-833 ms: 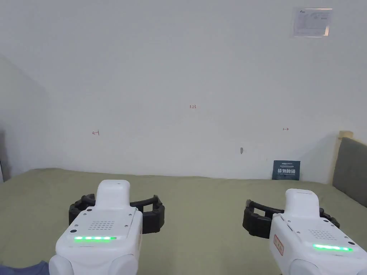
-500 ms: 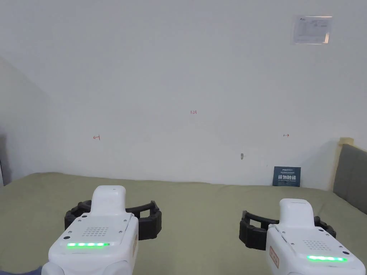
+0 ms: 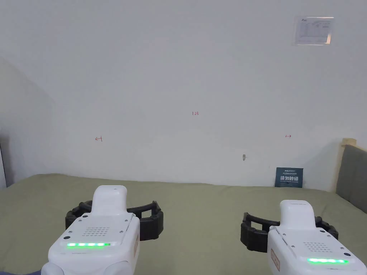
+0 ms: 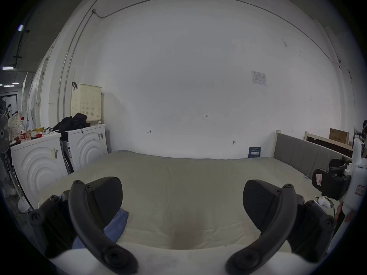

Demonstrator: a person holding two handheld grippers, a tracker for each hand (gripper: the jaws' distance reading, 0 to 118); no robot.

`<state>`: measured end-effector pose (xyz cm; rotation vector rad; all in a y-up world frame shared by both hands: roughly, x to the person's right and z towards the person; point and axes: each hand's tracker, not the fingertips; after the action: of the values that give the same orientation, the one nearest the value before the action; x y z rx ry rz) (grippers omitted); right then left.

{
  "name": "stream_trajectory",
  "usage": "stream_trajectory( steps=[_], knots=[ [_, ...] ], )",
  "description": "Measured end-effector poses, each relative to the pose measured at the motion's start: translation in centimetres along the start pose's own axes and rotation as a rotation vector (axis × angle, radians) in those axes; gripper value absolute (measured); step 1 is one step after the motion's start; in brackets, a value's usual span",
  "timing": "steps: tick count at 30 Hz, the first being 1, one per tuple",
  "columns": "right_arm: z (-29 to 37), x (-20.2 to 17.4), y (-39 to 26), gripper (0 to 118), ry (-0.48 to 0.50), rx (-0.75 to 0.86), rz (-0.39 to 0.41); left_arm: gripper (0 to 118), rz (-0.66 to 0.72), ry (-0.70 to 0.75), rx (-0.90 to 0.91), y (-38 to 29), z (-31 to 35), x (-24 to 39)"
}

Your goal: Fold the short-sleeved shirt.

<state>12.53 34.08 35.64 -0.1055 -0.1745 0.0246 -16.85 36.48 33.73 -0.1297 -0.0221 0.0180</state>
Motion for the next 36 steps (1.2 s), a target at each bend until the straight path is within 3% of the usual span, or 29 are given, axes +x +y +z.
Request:
stream_trajectory(
  steps=[21, 23, 24, 25, 26, 27, 29, 31, 36],
  knots=[
    [0.2, 0.1, -0.2, 118, -0.012, -0.007, 0.027, 118, 0.002, 0.0, -0.007, -0.6, 0.1, -0.3],
    [0.2, 0.1, -0.2, 113, -0.016, -0.014, 0.028, 118, -0.004, 0.002, -0.014, -0.6, 0.1, -0.2],
    [0.3, 0.0, -0.2, 105, -0.011, -0.026, 0.034, 117, -0.013, 0.01, -0.021, -0.6, 0.1, -0.1],
    [0.3, -0.1, -0.2, 79, -0.012, -0.045, 0.051, 103, -0.023, 0.023, -0.028, -0.7, 0.1, -0.1],
    [0.4, -0.3, -0.3, 16, -0.014, -0.055, 0.087, 45, -0.029, 0.02, -0.026, -0.7, 0.1, 0.0],
    [0.4, -0.4, -0.4, 0, -0.019, -0.043, 0.11, 1, -0.031, 0.021, -0.019, -0.7, 0.2, 0.1],
    [0.4, -0.5, -1.1, 0, -0.1, -0.001, 0.105, 2, -0.008, 0.074, -0.007, -0.7, -0.2, 0.0],
    [0.4, -0.3, -1.1, 0, -0.021, -0.053, 0.071, 2, 0.01, 0.009, -0.058, -0.9, -0.2, -0.2],
    [0.4, 0.2, -1.7, 0, -0.029, -0.061, 0.025, 2, -0.007, 0.004, -0.064, -1.3, -0.4, -0.3]
  ],
)
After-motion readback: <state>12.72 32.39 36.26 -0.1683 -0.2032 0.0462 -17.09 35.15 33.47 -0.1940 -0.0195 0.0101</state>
